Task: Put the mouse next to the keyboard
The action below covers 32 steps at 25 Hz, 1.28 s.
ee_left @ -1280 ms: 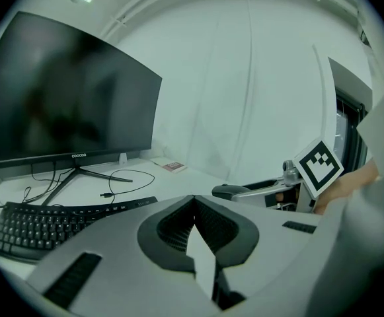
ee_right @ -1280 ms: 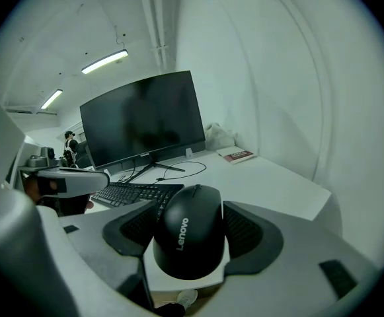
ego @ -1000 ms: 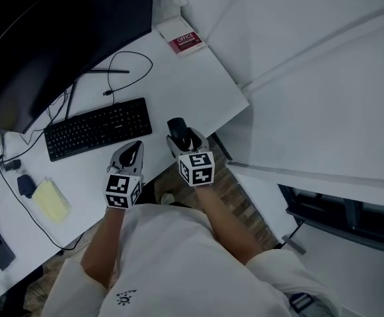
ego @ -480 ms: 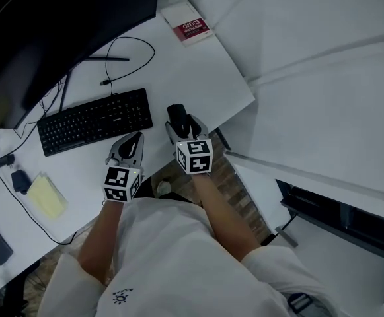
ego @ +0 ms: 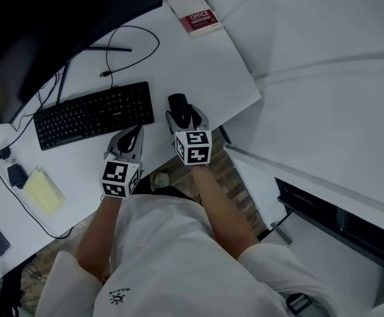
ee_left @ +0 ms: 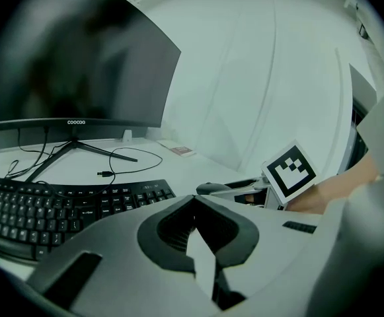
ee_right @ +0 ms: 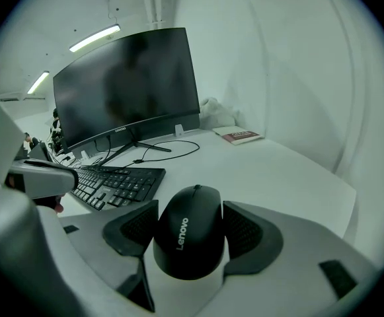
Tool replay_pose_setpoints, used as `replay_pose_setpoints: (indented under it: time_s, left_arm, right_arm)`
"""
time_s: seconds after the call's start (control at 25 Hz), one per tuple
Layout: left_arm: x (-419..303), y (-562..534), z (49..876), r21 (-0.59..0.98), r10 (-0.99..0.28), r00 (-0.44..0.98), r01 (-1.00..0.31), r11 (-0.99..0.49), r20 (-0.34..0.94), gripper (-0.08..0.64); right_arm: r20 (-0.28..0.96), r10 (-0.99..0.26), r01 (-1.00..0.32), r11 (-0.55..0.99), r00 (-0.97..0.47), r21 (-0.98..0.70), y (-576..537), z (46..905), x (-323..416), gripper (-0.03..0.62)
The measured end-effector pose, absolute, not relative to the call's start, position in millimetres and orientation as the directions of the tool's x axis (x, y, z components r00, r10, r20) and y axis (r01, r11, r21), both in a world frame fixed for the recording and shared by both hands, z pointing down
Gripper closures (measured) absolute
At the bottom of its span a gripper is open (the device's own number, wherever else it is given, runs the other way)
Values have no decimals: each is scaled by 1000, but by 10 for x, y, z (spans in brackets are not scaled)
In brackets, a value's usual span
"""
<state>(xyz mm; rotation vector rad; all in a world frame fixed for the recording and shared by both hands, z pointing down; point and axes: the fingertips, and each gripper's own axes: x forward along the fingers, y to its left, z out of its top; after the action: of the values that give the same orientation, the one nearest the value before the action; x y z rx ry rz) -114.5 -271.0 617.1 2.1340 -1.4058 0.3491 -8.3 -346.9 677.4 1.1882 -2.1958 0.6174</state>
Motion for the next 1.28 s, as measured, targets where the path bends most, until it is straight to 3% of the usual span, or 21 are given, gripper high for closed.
replay_pose_setpoints:
  time_s: [1.28]
  left_arm:
    - [-1246, -2879, 6286, 328, -758, 412, -904, -273, 506, 549]
  right_arm:
    - [714, -564, -849, 523, -413, -78, -3614, 7095, -201, 276]
